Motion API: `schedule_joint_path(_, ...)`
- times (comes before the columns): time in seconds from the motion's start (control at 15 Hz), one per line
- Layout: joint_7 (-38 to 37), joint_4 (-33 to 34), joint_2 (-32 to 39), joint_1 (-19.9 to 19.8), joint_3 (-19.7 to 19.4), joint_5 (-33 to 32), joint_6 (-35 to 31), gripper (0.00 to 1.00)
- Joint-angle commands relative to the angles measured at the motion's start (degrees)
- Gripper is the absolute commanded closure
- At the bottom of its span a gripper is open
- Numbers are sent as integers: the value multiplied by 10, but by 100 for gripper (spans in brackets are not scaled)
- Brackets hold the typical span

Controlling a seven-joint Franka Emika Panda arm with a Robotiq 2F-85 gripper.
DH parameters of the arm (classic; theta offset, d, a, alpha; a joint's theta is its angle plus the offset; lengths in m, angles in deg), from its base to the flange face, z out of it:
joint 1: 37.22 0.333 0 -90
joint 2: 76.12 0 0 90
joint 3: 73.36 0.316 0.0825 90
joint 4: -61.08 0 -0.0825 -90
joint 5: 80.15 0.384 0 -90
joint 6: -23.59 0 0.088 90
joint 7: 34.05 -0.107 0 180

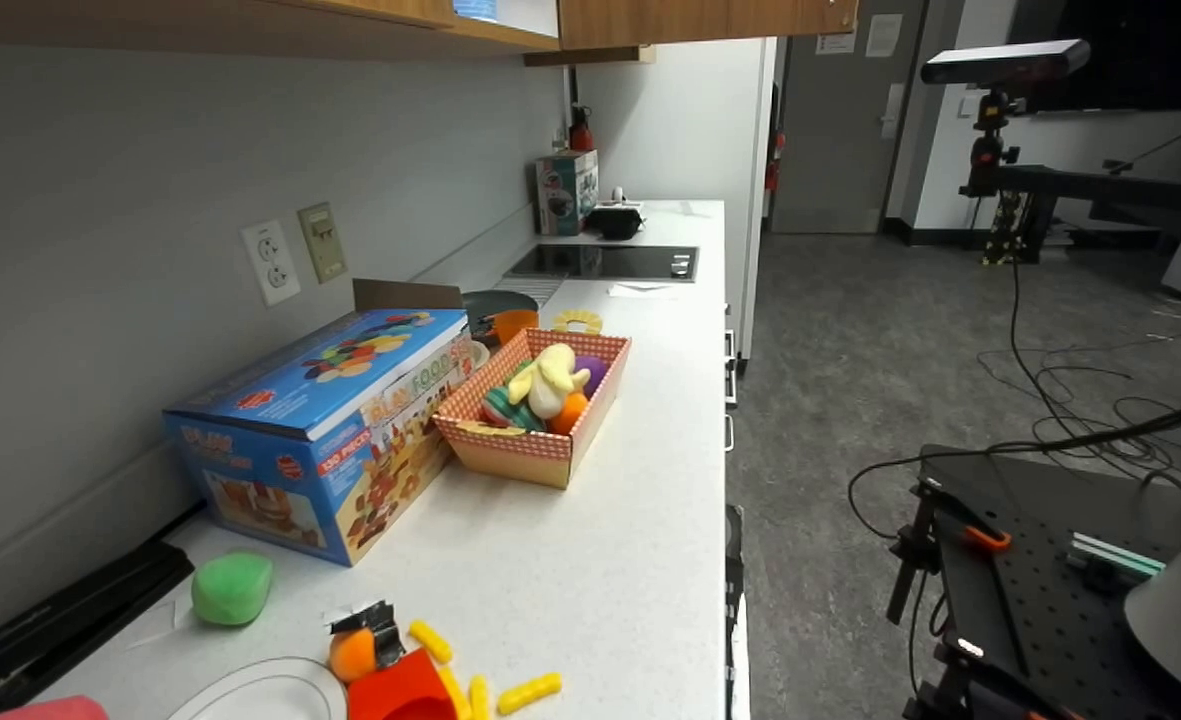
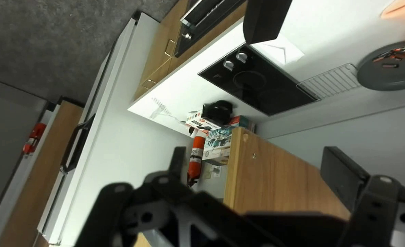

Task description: Close the open upper cabinet door

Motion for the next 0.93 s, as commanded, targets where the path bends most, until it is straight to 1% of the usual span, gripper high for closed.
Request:
schedule_joint_path(0.0, 10, 4, 14, -18, 7, 17, -9, 0)
schedule_joint_path(0.2, 6, 8, 22, -19, 8, 18, -10, 0)
schedule_joint_path(0.27, -2, 15, 33, -22, 5, 12, -32, 0)
schedule_joint_path(0.47, 18, 62, 73, -2, -19, 23, -98, 0)
schedule_joint_path(0.6, 48, 102, 101, 22, -40, 50, -137, 0)
schedule_joint_path(0.67, 71, 121, 111, 40, -50, 72, -146, 0)
schedule_joint_path(0.73, 96, 140, 120, 59, -57, 97, -147, 0)
schedule_joint_path(0.87, 152, 175, 131, 105, -70, 151, -128, 0)
